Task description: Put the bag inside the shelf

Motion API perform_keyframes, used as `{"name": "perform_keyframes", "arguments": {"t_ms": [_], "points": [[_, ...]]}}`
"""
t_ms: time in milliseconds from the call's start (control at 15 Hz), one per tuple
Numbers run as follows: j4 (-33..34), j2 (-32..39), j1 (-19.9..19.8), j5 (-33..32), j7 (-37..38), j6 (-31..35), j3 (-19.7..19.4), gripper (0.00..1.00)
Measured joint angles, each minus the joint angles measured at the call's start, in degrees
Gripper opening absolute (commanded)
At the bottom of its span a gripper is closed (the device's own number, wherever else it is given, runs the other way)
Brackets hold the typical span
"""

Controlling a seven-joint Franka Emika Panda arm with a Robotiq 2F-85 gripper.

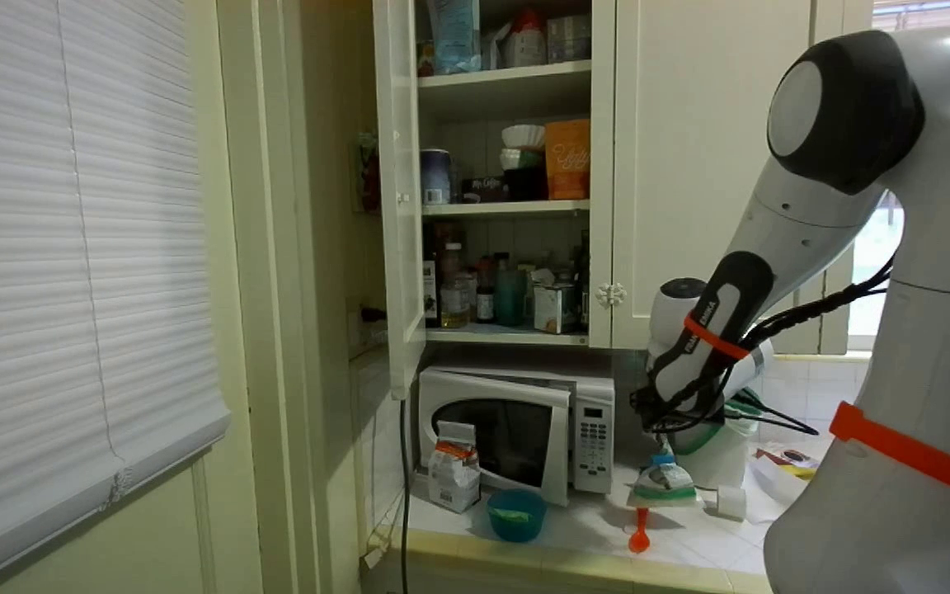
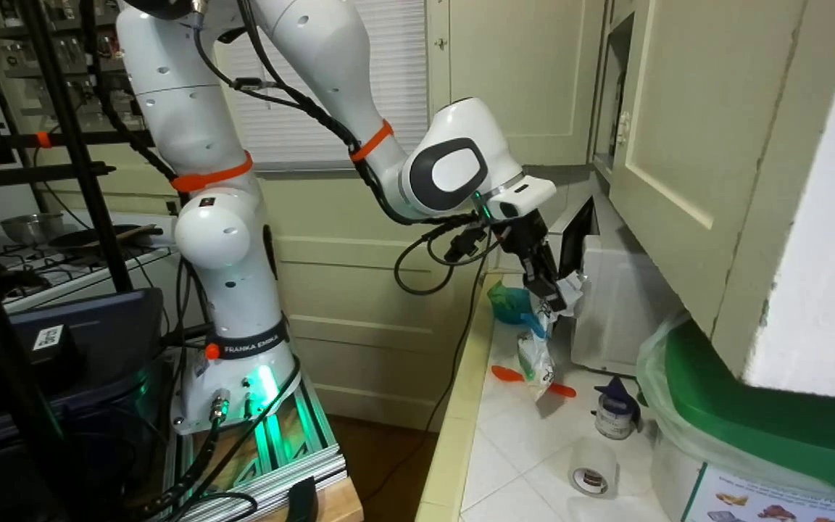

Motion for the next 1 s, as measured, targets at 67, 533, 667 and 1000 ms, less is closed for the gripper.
{"name": "perform_keyframes", "arguments": {"t_ms": [67, 533, 667, 1000], "points": [[-0.7, -1.7, 0.0, 0.0, -0.2, -1.0, 0.2, 0.00], [-4.5, -15.1, -4.5, 11.0, -8.7, -10.3, 11.7, 0.00], [-4.1, -18.0, -5.3, 16.3, -11.5, -12.6, 15.0, 0.00], [0.4, -21.5, -5.7, 25.5, -15.8, -17.6, 20.3, 0.00]]}}
